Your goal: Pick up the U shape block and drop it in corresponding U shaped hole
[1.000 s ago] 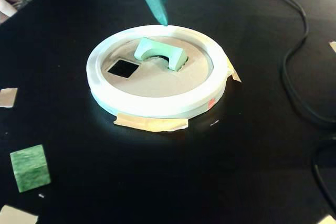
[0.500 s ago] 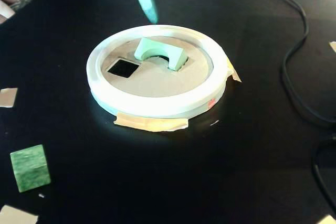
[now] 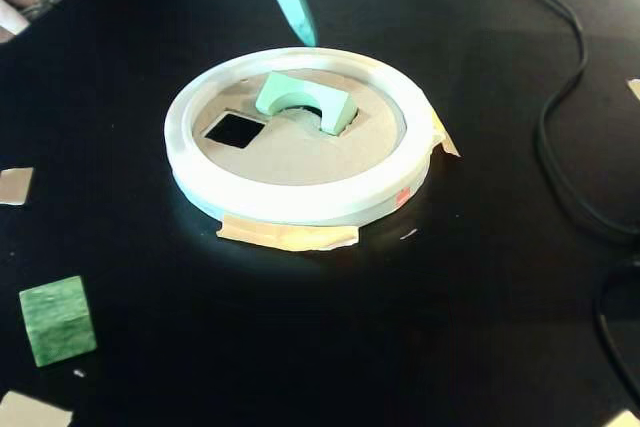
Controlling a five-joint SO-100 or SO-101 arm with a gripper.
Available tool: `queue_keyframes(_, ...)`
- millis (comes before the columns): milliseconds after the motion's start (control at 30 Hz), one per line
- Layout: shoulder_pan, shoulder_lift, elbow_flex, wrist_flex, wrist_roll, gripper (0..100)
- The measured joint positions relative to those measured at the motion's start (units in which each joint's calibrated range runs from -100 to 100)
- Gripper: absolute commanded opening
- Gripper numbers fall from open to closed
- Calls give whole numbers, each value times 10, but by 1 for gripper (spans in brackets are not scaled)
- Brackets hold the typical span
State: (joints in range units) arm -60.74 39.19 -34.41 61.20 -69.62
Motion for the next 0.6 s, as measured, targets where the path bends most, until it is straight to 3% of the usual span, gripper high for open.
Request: queue_keyframes(600,29,78,-7,-11,0,97)
